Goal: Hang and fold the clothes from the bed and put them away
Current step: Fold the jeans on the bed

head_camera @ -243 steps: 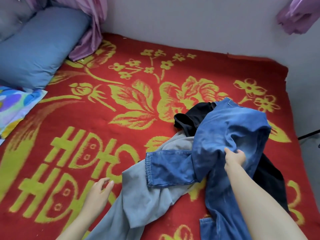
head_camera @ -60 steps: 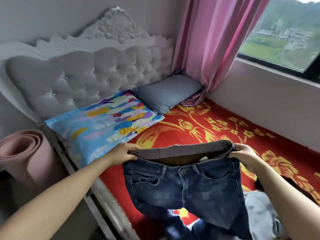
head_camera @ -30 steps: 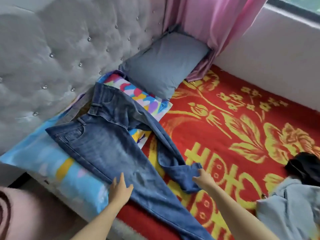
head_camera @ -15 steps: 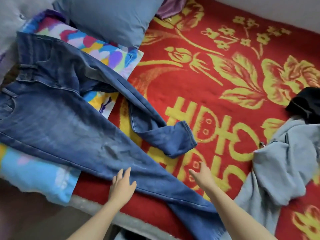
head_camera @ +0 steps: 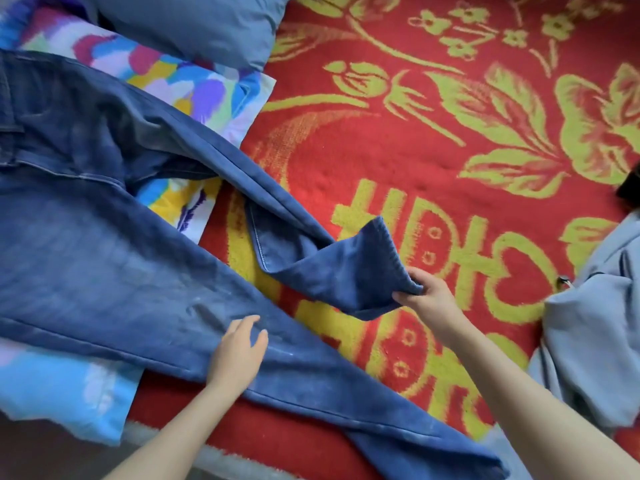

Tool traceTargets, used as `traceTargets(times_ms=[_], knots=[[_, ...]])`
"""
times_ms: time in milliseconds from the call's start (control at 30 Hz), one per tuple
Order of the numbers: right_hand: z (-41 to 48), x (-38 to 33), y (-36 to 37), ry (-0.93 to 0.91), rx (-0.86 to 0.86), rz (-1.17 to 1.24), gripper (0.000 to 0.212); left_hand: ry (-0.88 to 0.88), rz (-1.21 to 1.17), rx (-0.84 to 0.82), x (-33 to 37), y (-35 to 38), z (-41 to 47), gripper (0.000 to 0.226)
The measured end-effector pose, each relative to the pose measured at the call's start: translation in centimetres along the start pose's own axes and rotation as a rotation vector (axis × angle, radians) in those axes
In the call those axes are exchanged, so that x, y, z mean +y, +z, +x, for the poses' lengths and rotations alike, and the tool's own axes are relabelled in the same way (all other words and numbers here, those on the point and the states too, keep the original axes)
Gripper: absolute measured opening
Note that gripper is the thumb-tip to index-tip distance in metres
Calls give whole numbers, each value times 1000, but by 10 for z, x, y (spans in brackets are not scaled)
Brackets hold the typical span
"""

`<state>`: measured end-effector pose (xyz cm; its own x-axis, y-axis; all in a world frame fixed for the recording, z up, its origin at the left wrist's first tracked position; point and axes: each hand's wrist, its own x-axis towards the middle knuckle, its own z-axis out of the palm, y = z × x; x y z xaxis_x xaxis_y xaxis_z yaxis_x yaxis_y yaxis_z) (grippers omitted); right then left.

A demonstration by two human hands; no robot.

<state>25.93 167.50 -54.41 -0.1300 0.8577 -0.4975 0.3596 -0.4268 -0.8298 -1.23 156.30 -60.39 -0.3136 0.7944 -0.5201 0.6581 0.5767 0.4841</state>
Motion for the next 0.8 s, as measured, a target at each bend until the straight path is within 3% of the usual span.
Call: traceTargets(times_ms=[100, 167, 233, 300, 333, 367, 400, 467, 633, 700, 800], knots=[[-16, -24, -57, -128, 59, 59, 57, 60, -171, 77, 24, -7, 18, 26], [-27, -34, -96, -268, 41, 9, 60, -35, -430, 93, 44, -7, 31, 17], [-38, -38, -122, -511, -4, -421, 45, -230, -850, 94, 62, -9, 43, 17], [-34, -24, -136, -639, -31, -1106, 40, -383, -1125, 84, 72, -7, 51, 26], [-32, -8, -137, -517, -122, -1426, 43, -414, -1166, 72, 75, -5, 53, 32], [-30, 10, -132, -276, -258, -1640, 48, -422, -1164, 63, 76, -2, 54, 36], [-28, 30, -129, -35, -355, -1687, 50, -418, -1137, 58, 78, 2, 55, 38], [-22, 65, -118, 250, -372, -1485, 49, -397, -1067, 43, 77, 10, 55, 35], [3, 97, -78, 302, 256, -579, 63, -310, -854, -3, 70, 12, 66, 27], [13, 97, -67, 404, 385, -309, 63, -323, -800, -6, 69, 11, 74, 31], [25, 98, -65, 557, 515, -108, 70, -346, -829, -30, 72, 13, 83, 36]])
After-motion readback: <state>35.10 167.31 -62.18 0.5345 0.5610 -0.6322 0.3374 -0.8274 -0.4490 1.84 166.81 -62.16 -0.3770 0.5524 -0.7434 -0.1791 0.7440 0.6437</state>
